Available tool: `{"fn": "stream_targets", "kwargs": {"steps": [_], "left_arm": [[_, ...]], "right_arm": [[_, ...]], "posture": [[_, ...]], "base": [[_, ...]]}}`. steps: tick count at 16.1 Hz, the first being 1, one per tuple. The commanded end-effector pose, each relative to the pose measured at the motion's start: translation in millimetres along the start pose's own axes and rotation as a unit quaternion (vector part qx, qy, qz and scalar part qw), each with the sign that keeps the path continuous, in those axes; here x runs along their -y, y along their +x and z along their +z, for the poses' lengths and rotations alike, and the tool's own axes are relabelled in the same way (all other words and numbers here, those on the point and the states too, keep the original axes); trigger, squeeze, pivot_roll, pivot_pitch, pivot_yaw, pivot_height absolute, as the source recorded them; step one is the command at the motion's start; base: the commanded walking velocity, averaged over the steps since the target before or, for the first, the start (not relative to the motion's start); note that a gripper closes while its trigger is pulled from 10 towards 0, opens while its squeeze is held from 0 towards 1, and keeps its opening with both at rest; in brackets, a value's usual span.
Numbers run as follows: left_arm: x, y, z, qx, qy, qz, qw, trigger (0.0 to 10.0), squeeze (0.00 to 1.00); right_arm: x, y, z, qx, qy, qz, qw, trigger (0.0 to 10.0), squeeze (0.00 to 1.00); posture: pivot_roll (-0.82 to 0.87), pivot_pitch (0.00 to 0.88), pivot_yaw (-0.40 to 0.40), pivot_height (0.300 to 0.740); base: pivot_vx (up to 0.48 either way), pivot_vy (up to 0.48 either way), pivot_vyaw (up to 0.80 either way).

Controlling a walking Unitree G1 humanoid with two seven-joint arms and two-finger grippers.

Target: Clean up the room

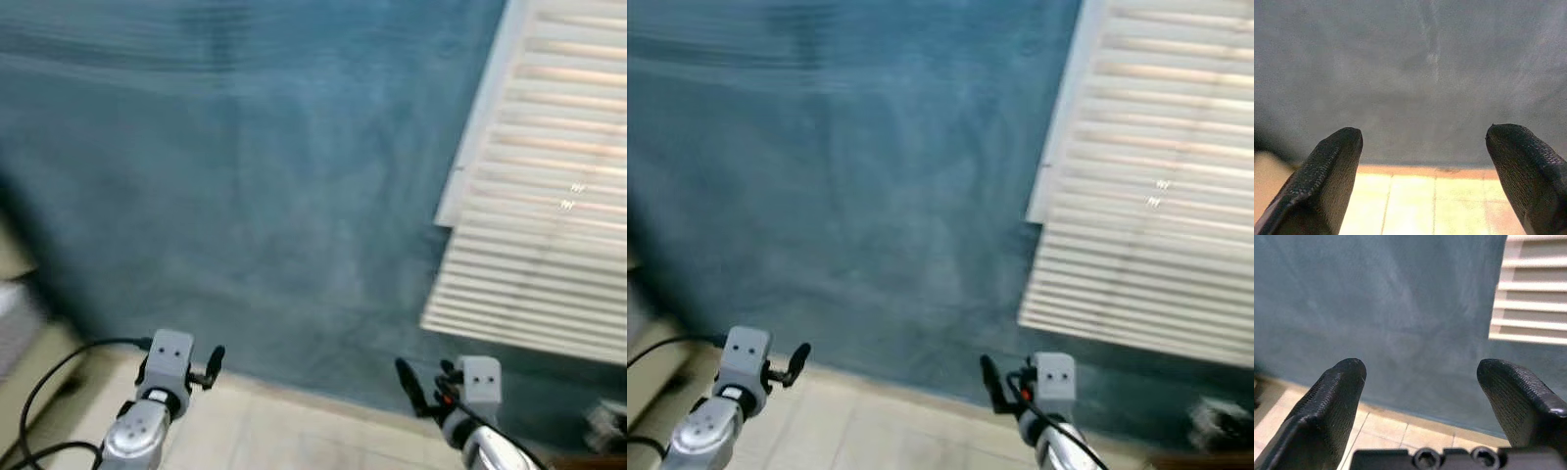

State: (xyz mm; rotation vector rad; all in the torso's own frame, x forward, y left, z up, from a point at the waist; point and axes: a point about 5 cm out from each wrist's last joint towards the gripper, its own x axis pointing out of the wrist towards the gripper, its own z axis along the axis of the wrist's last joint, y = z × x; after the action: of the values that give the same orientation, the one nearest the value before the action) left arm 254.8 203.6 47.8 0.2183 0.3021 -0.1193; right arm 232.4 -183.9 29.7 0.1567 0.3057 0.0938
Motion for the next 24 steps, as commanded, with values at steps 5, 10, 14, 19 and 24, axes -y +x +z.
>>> {"fn": "stream_targets", "kwargs": {"steps": [5, 10, 14, 19, 24], "left_arm": [[10.3, 11.2, 17.5, 0.049, 0.009, -0.005, 0.999, 10.0, 0.00], [6.6, 8.6, 14.3, 0.060, -0.045, 0.023, 0.997, 10.0, 1.00], [9.6, 11.2, 11.1, 0.038, -0.045, 0.060, 0.996, 10.0, 0.00], [0.3, 9.0, 20.9, 0.076, -0.021, 0.096, 0.992, 10.0, 0.00], [8.1, 2.0, 20.9, 0.092, -0.055, 0.074, 0.992, 10.0, 0.00]], "right_arm": [[2.0, -4.2, -8.5, -0.003, 0.014, -0.015, 1.000, 10.0, 0.00], [6.5, -4.0, -3.0, 0.022, 0.010, -0.021, 0.999, 10.0, 1.00], [2.1, 5.0, 6.7, 0.036, -0.008, -0.004, 0.999, 10.0, 1.00], [-6.4, 14.4, 12.0, 0.035, -0.030, 0.044, 0.998, 10.0, 1.00], [-4.6, 16.9, 5.8, 0.018, -0.013, 0.059, 0.998, 10.0, 1.00]], "posture": [[-0.04, 0.000, 0.004, 0.740], [-0.04, 0.000, -0.005, 0.740], [-0.01, 0.000, -0.029, 0.740], [0.02, 0.000, -0.049, 0.740], [0.03, 0.000, -0.062, 0.740]], "base": [[0.000, 0.000, 0.68], [0.000, 0.000, 0.61], [0.000, 0.000, 0.55], [0.000, 0.000, 0.55], [0.000, 0.178, 0.55]]}}
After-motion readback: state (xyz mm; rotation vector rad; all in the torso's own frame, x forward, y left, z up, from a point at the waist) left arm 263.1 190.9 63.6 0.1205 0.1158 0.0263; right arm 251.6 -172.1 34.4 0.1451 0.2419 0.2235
